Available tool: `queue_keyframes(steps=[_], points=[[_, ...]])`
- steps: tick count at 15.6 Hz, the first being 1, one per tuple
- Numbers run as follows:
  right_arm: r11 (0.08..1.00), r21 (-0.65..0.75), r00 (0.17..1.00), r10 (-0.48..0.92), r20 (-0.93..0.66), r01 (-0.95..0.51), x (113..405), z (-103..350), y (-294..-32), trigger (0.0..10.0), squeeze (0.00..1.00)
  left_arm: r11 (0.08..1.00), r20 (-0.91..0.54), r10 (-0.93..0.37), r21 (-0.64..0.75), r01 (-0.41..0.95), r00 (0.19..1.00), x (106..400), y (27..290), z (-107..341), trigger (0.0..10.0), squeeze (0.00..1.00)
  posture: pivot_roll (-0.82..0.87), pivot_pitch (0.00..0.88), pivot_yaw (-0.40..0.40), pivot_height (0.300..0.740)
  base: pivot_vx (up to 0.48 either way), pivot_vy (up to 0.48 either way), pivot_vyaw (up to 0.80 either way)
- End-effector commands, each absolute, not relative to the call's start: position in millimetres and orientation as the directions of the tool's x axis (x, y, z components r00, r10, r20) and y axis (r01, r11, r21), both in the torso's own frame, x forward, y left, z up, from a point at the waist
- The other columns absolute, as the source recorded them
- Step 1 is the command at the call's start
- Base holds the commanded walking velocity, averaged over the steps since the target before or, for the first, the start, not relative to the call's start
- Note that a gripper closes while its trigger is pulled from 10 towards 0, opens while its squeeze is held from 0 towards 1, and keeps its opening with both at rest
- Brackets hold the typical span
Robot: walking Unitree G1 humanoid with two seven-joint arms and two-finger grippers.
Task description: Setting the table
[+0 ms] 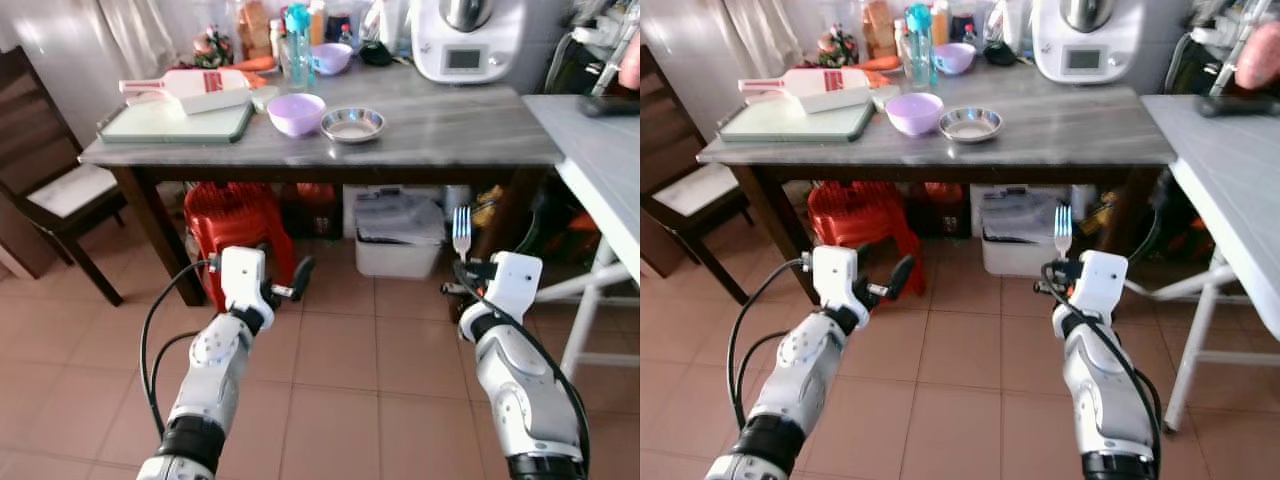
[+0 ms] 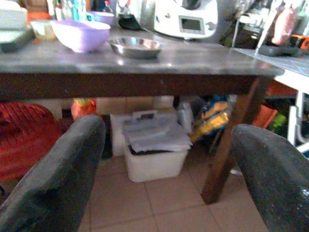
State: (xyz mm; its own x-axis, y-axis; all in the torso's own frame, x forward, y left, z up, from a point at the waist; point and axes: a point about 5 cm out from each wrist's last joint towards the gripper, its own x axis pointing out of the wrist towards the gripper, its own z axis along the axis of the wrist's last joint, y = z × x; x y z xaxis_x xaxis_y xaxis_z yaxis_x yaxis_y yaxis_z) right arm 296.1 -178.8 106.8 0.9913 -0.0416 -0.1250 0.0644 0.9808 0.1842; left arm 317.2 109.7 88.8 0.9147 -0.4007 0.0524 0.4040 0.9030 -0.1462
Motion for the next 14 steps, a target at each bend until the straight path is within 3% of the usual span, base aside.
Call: queue_keyframes(steps=[1, 6, 7, 11, 13, 14], points=[[0.981, 0.191, 0.995, -0.019, -0.098, 0.037, 299, 113, -169, 10.0, 0.00, 0.912, 0.050, -0.385, -0.131, 0.388, 0.922, 319, 117, 90, 10.0, 0.00, 0.02, 0.000, 0.068, 0.740, 0.480, 0.000, 0.00], [0.977, 0.207, 0.995, -0.034, -0.098, 0.054, 304, 116, -174, 10.0, 0.00, 0.903, 0.051, -0.384, -0.186, 0.387, 0.922, 319, 109, 93, 10.0, 0.00, 0.03, 0.000, 0.047, 0.740, 0.480, 0.000, -0.08], [0.992, 0.128, 0.998, 0.009, -0.069, 0.000, 306, 120, -170, 10.0, 0.00, 0.877, 0.067, -0.459, -0.124, 0.464, 0.886, 315, 104, 97, 10.0, 0.00, 0.02, 0.000, 0.066, 0.740, 0.480, 0.000, 0.00], [0.985, 0.157, 0.996, -0.058, -0.061, 0.067, 302, 119, -177, 10.0, 0.00, 0.883, 0.084, -0.438, -0.146, 0.446, 0.895, 312, 97, 96, 10.0, 0.00, 0.02, 0.000, 0.072, 0.740, 0.480, 0.000, 0.00], [0.987, 0.144, 0.997, -0.074, -0.021, 0.076, 296, 123, -180, 10.0, 0.00, 0.901, 0.098, -0.411, -0.106, 0.420, 0.906, 308, 112, 99, 10.0, 0.00, 0.01, 0.000, 0.079, 0.740, 0.480, 0.000, 0.00], [0.988, 0.123, 0.994, -0.103, 0.030, 0.098, 282, 127, -189, 10.0, 0.00, 0.923, 0.091, -0.372, -0.065, 0.378, 0.924, 298, 134, 95, 10.0, 0.00, 0.01, 0.000, 0.084, 0.740, 0.480, 0.000, 0.00]])
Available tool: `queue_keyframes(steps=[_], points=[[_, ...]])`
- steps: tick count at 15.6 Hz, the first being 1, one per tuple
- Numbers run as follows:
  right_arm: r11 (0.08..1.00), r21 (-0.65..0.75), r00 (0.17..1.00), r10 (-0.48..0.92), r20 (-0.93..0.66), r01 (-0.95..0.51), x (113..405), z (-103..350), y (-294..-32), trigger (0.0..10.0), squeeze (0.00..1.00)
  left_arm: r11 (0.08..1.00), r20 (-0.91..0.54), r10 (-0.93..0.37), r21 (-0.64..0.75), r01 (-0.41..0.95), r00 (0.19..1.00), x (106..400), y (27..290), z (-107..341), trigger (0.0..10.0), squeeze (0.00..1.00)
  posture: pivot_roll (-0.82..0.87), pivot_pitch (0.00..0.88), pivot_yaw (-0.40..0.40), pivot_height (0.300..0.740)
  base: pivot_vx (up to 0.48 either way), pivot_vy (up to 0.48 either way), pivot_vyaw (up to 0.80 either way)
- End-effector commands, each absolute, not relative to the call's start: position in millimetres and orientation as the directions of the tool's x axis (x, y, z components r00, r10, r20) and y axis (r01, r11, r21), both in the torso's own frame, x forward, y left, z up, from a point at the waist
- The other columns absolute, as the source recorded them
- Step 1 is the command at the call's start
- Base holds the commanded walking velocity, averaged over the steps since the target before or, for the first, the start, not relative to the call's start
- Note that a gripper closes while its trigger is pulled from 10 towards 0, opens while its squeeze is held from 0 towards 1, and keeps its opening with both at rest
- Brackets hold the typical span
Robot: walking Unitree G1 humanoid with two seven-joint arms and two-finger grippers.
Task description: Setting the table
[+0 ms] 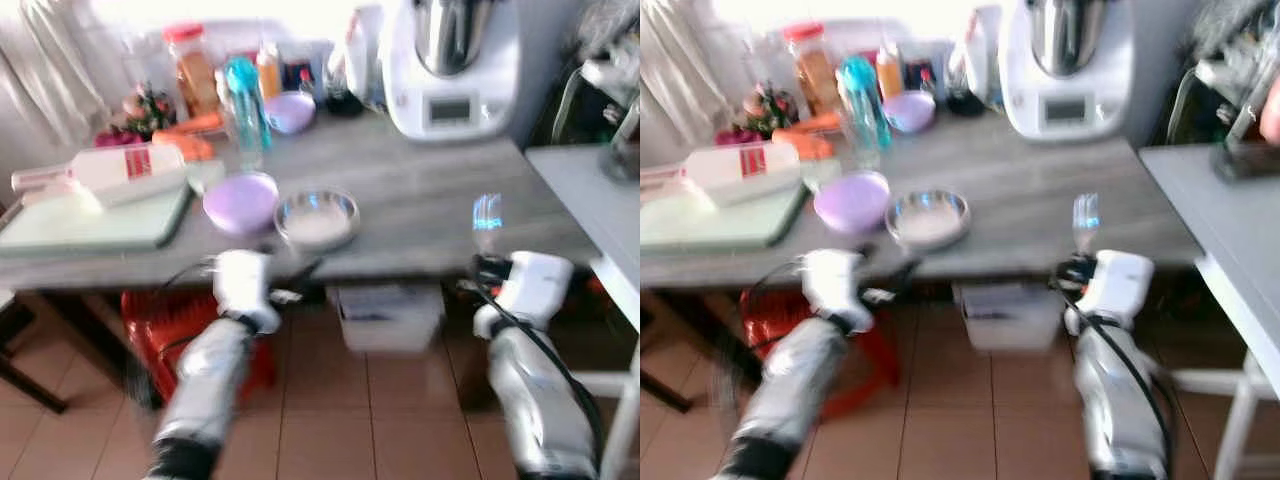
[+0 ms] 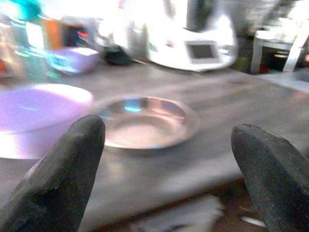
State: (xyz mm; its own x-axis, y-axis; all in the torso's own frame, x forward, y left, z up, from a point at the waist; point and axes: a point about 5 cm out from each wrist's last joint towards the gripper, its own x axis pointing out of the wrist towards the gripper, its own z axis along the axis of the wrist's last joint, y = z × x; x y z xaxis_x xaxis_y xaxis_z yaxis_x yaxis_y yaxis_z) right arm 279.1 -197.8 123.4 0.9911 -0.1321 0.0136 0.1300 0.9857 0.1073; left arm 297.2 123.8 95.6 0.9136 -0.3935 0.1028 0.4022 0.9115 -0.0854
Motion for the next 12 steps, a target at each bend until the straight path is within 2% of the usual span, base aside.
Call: queue_keyframes(steps=[1, 4, 8, 12], points=[[0.984, 0.100, 0.988, -0.149, 0.038, 0.145, 273, 127, -197, 10.0, 0.00, 0.933, 0.088, -0.354, -0.035, 0.358, 0.931, 290, 145, 92, 10.0, 0.00, 0.01, 0.000, 0.083, 0.740, 0.480, 0.000, 0.00], [0.986, 0.077, 0.986, -0.151, 0.074, 0.146, 257, 134, -201, 10.0, 0.00, 0.972, 0.138, -0.233, 0.036, 0.231, 0.962, 275, 170, 100, 10.0, 0.00, 0.03, 0.003, 0.074, 0.740, 0.437, 0.000, 0.00], [0.989, 0.090, 0.991, -0.119, 0.060, 0.114, 261, 131, -193, 10.0, 0.00, 0.976, 0.154, -0.216, 0.052, 0.210, 0.964, 266, 171, 102, 10.0, 0.00, 0.04, 0.009, 0.074, 0.740, 0.000, 0.000, 0.73], [0.988, 0.109, 0.992, -0.113, 0.051, 0.107, 260, 130, -189, 10.0, 0.00, 0.969, 0.147, -0.238, 0.099, 0.226, 0.960, 255, 182, 103, 10.0, 0.00, 0.05, 0.006, 0.068, 0.740, 0.000, 0.000, 0.00]])
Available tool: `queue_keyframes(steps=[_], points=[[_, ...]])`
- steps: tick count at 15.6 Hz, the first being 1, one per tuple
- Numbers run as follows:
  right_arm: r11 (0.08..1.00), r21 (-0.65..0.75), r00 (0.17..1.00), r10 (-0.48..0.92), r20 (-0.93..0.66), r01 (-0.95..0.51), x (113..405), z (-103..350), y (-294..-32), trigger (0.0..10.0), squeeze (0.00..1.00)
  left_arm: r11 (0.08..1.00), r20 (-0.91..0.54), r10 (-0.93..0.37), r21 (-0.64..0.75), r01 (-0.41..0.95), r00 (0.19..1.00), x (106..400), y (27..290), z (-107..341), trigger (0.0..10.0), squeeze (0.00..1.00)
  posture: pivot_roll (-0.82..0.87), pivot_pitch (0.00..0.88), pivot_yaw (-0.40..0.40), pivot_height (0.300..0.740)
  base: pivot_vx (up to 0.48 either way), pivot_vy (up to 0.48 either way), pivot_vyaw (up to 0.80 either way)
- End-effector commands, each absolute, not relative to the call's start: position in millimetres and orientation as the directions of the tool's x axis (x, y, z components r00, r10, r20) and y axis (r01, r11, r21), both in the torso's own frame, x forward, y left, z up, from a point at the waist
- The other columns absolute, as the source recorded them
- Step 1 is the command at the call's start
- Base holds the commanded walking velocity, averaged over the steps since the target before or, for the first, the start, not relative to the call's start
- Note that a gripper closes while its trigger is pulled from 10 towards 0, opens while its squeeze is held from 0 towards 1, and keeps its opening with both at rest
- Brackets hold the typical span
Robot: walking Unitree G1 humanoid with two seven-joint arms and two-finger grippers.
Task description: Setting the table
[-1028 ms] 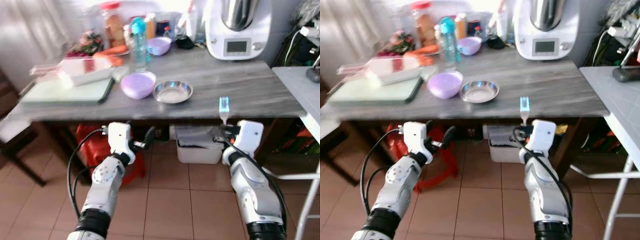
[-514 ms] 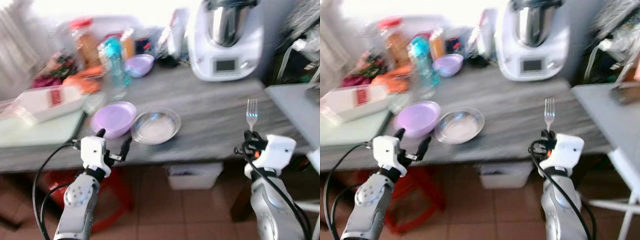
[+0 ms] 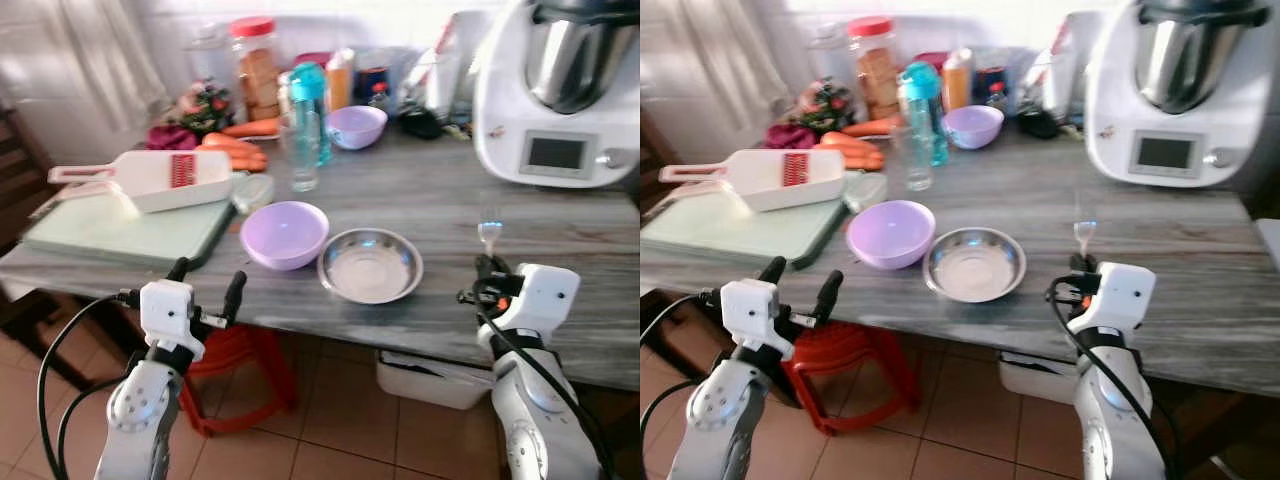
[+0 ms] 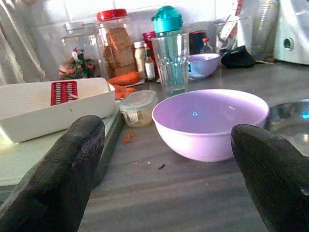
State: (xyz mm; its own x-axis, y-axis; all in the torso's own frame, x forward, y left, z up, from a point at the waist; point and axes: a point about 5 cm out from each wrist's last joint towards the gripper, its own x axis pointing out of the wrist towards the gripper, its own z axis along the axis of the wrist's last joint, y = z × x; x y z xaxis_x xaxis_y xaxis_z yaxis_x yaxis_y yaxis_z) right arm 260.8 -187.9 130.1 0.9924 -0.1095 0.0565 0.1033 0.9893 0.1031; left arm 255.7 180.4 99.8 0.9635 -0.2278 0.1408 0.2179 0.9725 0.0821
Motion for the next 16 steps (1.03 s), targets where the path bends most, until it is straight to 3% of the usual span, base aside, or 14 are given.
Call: queue_keyframes(steps=[1, 6, 10, 13, 16], points=[[0.988, 0.110, 0.993, -0.110, 0.050, 0.104, 261, 131, -188, 10.0, 0.00, 0.963, 0.134, -0.259, 0.108, 0.246, 0.956, 251, 180, 101, 10.0, 0.00, 0.05, 0.007, 0.068, 0.740, 0.000, 0.000, 0.00], [0.990, 0.130, 0.996, -0.069, 0.049, 0.062, 268, 132, -181, 10.0, 0.00, 0.933, 0.127, -0.355, 0.108, 0.342, 0.926, 250, 174, 102, 10.0, 0.00, 0.05, 0.012, 0.062, 0.740, 0.000, 0.000, 0.00], [0.987, 0.153, 0.998, -0.049, -0.034, 0.054, 284, 115, -187, 10.0, 0.00, 0.801, 0.071, -0.598, 0.024, 0.598, 0.798, 239, 154, 97, 10.0, 0.00, 0.06, 0.015, 0.065, 0.740, 0.000, 0.000, 0.00], [0.984, 0.145, 0.993, -0.088, -0.079, 0.099, 295, 110, -208, 10.0, 0.00, 0.749, 0.018, -0.662, 0.054, 0.660, 0.749, 232, 162, 94, 10.0, 0.00, 0.07, 0.019, 0.074, 0.740, 0.000, 0.000, 0.00], [0.983, 0.168, 0.994, -0.058, -0.095, 0.073, 297, 107, -201, 10.0, 0.00, 0.754, 0.012, -0.656, 0.064, 0.654, 0.755, 234, 168, 94, 10.0, 0.00, 0.07, 0.018, 0.078, 0.740, 0.000, 0.000, 0.00]])
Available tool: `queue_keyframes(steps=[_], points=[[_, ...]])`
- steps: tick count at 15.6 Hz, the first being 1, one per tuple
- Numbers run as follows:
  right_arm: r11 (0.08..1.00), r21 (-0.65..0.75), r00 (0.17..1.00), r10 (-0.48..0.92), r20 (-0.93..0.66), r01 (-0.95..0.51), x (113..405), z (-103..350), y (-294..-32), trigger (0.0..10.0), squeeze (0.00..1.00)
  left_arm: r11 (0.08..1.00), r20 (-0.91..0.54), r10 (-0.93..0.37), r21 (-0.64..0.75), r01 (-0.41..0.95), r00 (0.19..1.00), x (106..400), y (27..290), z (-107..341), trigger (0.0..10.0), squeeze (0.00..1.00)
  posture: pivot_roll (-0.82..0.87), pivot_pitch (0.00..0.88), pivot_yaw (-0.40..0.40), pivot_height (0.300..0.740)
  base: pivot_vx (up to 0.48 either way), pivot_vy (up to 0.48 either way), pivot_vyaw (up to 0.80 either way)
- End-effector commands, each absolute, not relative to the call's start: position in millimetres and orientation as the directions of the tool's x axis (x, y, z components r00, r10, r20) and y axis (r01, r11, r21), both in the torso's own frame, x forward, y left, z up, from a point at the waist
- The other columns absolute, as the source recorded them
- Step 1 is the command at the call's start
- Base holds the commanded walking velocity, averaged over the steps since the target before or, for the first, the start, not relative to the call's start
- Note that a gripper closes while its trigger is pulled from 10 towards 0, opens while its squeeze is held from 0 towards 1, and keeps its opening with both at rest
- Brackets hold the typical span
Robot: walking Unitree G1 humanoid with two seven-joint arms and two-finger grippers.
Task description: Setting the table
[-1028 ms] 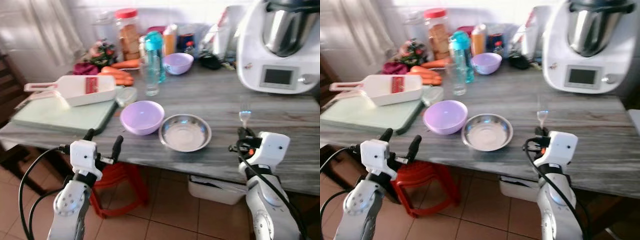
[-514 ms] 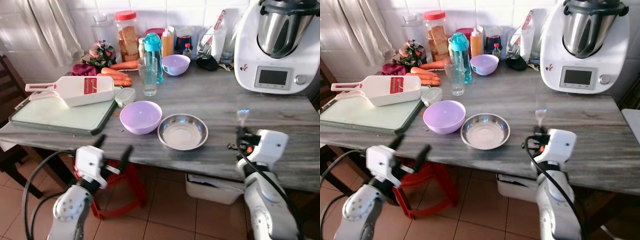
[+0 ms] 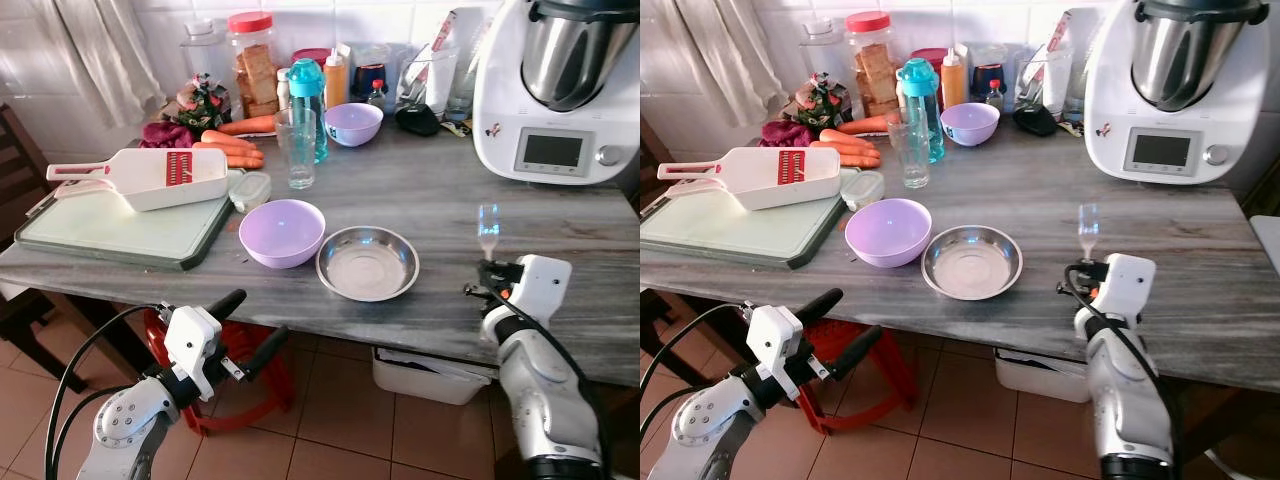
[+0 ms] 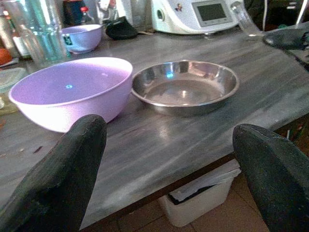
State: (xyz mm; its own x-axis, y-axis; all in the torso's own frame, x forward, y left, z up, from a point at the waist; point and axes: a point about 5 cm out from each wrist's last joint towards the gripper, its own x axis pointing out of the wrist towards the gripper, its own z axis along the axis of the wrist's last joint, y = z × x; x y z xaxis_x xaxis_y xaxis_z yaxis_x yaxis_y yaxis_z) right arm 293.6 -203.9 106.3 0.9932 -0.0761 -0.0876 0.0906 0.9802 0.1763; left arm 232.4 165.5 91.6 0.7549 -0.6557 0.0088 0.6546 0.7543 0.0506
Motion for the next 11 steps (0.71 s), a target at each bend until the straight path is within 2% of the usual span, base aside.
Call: queue_keyframes(steps=[1, 6, 11], points=[[0.971, 0.233, 0.993, -0.036, -0.111, 0.061, 296, 101, -195, 10.0, 0.00, 0.738, 0.006, -0.674, 0.059, 0.672, 0.739, 235, 168, 94, 10.0, 0.00, 0.07, 0.018, 0.078, 0.740, 0.000, 0.000, 0.00], [0.951, 0.309, 0.988, 0.016, -0.151, 0.032, 299, 90, -186, 10.0, 0.00, 0.729, -0.004, -0.683, 0.059, 0.682, 0.730, 236, 170, 93, 10.0, 0.00, 0.07, 0.016, 0.076, 0.740, 0.000, 0.000, 0.00], [0.950, 0.312, 0.981, 0.064, -0.181, -0.004, 306, 86, -175, 10.0, 0.00, 0.722, 0.000, -0.690, 0.053, 0.689, 0.723, 236, 167, 96, 10.0, 0.00, 0.07, 0.018, 0.078, 0.740, 0.000, 0.000, 0.00]])
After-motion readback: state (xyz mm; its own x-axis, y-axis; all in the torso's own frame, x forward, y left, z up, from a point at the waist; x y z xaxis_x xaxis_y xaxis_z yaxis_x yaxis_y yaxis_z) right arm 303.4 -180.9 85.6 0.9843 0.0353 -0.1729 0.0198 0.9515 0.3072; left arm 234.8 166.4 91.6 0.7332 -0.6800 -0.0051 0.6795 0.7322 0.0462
